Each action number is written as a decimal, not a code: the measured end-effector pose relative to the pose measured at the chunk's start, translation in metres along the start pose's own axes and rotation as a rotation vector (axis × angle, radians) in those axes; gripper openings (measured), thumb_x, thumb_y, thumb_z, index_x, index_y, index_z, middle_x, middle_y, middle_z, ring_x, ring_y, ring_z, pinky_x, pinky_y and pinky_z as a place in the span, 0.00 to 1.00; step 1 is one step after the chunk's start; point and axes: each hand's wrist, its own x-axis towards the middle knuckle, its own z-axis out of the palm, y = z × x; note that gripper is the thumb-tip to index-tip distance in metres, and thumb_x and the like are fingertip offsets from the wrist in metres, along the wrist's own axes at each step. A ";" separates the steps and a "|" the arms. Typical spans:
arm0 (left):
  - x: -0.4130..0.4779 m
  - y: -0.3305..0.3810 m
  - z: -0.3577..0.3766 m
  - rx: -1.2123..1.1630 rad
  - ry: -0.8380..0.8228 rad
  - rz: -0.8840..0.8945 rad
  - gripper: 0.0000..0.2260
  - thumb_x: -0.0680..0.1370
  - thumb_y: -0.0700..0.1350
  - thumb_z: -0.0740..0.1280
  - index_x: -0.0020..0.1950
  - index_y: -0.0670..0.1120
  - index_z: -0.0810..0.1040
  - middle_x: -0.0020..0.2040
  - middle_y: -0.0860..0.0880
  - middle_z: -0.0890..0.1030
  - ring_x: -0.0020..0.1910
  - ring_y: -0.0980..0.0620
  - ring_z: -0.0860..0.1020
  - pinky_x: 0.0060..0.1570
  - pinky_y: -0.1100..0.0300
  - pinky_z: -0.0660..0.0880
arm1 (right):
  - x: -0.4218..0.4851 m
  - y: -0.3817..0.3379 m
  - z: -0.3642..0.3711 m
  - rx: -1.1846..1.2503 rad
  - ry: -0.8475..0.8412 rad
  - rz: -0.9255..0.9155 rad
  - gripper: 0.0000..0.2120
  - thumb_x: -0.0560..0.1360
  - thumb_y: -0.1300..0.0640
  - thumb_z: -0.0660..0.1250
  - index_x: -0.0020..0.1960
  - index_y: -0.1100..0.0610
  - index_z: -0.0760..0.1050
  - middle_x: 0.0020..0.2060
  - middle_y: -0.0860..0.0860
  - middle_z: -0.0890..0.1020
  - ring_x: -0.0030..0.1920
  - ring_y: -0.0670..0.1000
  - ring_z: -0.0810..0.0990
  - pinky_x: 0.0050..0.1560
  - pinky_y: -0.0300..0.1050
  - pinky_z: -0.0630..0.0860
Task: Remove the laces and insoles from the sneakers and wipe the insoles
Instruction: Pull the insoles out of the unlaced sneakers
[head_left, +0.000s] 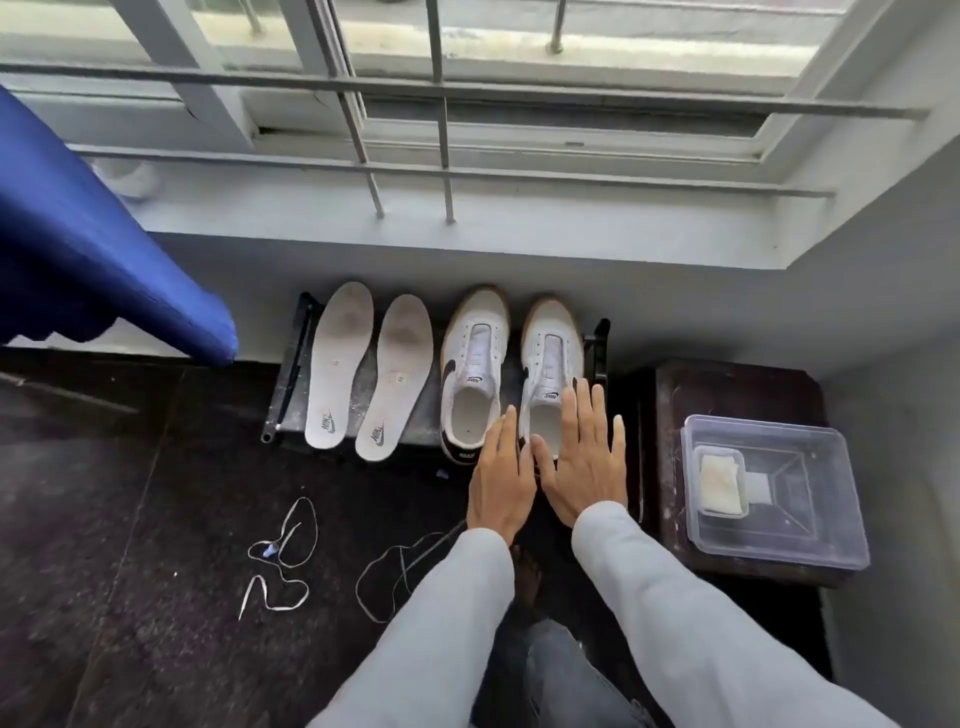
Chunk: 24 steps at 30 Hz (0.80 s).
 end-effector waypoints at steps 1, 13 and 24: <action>0.009 -0.002 0.006 -0.021 -0.008 -0.032 0.23 0.84 0.49 0.57 0.80 0.51 0.58 0.79 0.53 0.62 0.78 0.56 0.60 0.71 0.65 0.57 | 0.008 0.005 0.005 0.016 -0.052 0.021 0.34 0.82 0.38 0.47 0.82 0.56 0.50 0.83 0.56 0.58 0.83 0.57 0.55 0.78 0.65 0.62; 0.079 -0.002 0.038 0.068 -0.087 -0.145 0.25 0.84 0.44 0.58 0.81 0.46 0.56 0.76 0.44 0.68 0.76 0.47 0.64 0.73 0.56 0.61 | 0.060 0.041 0.018 0.385 -0.299 0.248 0.33 0.84 0.52 0.63 0.83 0.58 0.52 0.79 0.55 0.65 0.77 0.56 0.65 0.73 0.52 0.68; 0.096 -0.002 0.044 0.222 0.032 -0.031 0.07 0.77 0.32 0.62 0.51 0.37 0.78 0.38 0.40 0.81 0.38 0.42 0.77 0.44 0.51 0.74 | 0.071 0.046 0.031 0.340 -0.277 0.288 0.11 0.82 0.57 0.66 0.58 0.64 0.78 0.52 0.59 0.80 0.52 0.59 0.81 0.51 0.48 0.75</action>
